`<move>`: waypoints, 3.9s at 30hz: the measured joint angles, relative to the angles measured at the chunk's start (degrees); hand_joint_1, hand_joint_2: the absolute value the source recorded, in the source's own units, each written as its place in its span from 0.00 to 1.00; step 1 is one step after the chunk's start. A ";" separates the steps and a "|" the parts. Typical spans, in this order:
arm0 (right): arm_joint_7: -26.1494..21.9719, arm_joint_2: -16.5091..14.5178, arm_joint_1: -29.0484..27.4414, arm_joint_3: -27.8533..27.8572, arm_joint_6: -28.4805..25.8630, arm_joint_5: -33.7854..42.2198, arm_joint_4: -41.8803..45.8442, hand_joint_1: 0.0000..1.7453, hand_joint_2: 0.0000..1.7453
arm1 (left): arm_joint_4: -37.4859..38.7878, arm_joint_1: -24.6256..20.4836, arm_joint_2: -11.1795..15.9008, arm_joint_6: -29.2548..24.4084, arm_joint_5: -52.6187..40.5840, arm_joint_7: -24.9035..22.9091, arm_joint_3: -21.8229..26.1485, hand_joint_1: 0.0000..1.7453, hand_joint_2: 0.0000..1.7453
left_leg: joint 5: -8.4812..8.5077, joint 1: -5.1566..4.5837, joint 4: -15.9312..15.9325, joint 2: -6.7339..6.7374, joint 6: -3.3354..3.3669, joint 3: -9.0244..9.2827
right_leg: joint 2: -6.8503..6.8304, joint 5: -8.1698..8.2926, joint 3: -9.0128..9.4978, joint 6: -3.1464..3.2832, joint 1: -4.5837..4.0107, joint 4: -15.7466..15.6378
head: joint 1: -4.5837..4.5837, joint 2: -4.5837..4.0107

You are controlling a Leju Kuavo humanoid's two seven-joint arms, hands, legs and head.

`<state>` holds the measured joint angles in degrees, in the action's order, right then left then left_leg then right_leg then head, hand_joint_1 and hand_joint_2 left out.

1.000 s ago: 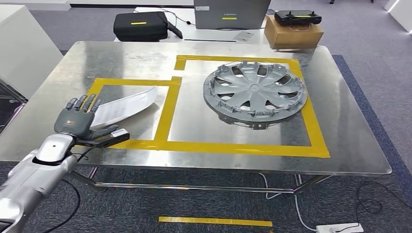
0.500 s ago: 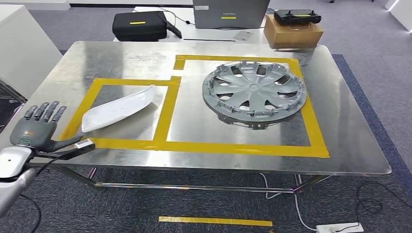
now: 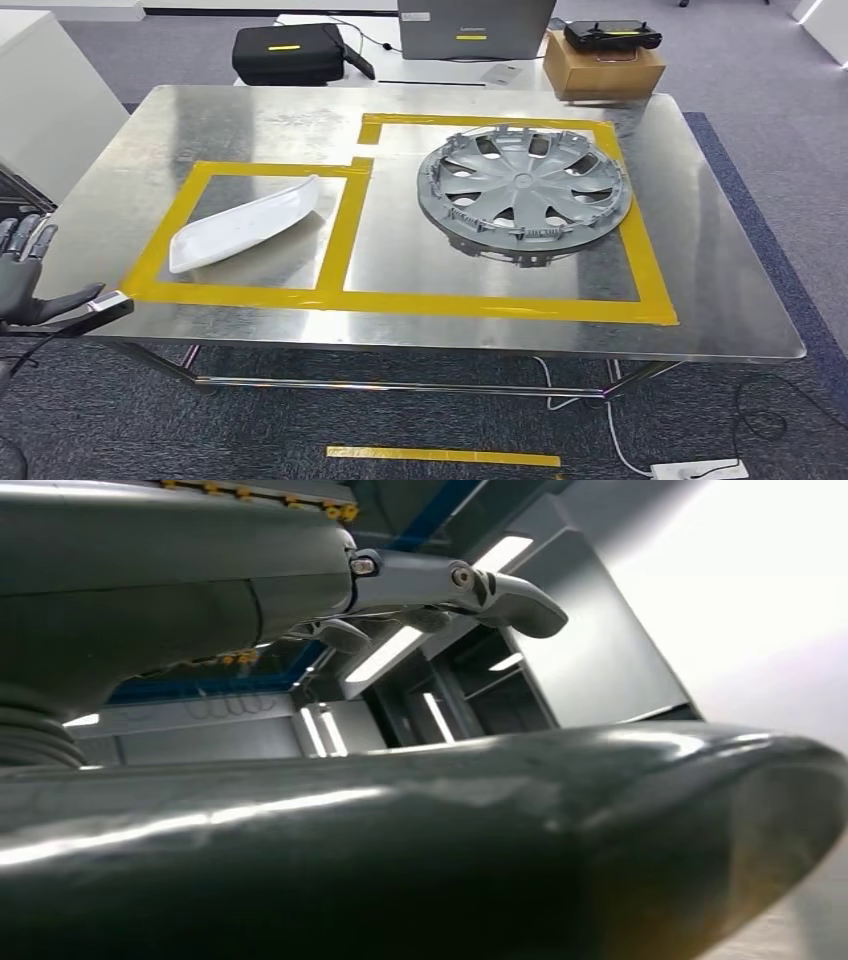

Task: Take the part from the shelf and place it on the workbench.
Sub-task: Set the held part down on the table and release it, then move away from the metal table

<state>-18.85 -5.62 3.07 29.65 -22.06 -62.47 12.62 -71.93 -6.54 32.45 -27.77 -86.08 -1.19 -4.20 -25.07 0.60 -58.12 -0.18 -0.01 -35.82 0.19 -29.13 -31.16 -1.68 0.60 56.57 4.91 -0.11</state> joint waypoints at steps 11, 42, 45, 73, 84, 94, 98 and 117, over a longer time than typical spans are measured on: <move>0.03 0.00 -0.45 0.92 -0.07 -0.08 -0.03 0.00 0.00 | 7.25 3.79 1.35 -4.60 0.96 -0.45 10.55 0.00 0.00 | -0.13 0.04 0.03 -0.01 -0.19 0.06 | -0.02 -0.15 0.01 0.11 -0.03 0.01 | -0.01 0.00; 0.40 0.00 -0.84 2.66 -0.30 -1.05 -0.05 0.00 0.00 | 40.06 2.36 -6.88 -8.88 -0.61 -2.63 30.27 0.00 0.00 | -0.45 0.02 0.02 -0.04 -0.23 0.39 | -0.06 -0.44 0.37 0.13 -0.02 0.00 | -0.01 0.00; 0.33 0.00 -0.98 2.92 -0.42 -0.99 -0.05 0.00 0.00 | 43.68 2.35 -9.49 -8.86 0.22 -1.18 32.43 0.00 0.00 | -0.49 -0.01 0.02 -0.05 -0.20 0.40 | -0.11 -0.49 0.38 0.10 0.00 -0.01 | -0.01 0.00; 0.73 0.00 -1.94 5.26 -0.98 -2.13 -0.08 0.00 0.00 | 57.89 4.02 -39.67 18.74 17.14 10.79 51.35 0.00 0.00 | -0.71 -0.25 -0.02 -0.07 0.11 0.70 | -0.18 -0.60 0.66 -0.13 0.22 -0.07 | -0.01 0.00; 0.66 -0.10 -2.11 5.84 -0.97 -2.13 -0.11 0.00 0.00 | 58.01 4.03 -41.06 20.58 16.54 12.71 51.68 0.00 0.00 | -1.25 -0.81 -0.36 -0.07 0.92 1.02 | -0.24 -0.87 1.14 -0.83 0.81 -0.12 | 0.02 0.00; 1.29 -0.34 -2.29 6.61 -0.95 -2.15 -0.16 0.00 0.00 | 58.09 3.97 -41.78 20.91 16.51 12.90 51.68 0.00 0.00 | -0.52 -0.62 1.20 0.03 2.47 2.07 | -0.22 -9.25 -5.30 -2.16 1.06 15.84 | -0.25 0.00; 1.43 -0.34 -2.17 6.67 -0.92 -2.17 -0.19 0.00 0.00 | 58.18 3.99 -42.07 21.13 16.53 12.97 51.70 0.00 0.00 | -0.39 -0.38 0.87 -0.12 1.67 1.98 | -0.13 -2.92 1.34 -2.31 1.24 3.88 | -0.28 0.00; 1.51 -0.73 -2.12 7.16 -0.87 -2.99 -0.40 0.00 0.00 | 58.26 3.75 -41.93 20.91 16.40 13.62 51.79 0.00 0.00 | -4.67 -1.63 1.84 -0.03 2.12 7.97 | -0.65 1.66 -0.62 0.43 -0.15 0.48 | 0.08 0.00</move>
<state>-17.34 -6.35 0.95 36.81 -22.93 -65.46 12.22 -13.66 -2.79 -9.48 -6.86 -69.69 12.43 47.58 -29.73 -1.03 -56.28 -0.21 2.11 -27.84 -0.46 -27.47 -31.78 -1.24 0.45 57.05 4.99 -0.11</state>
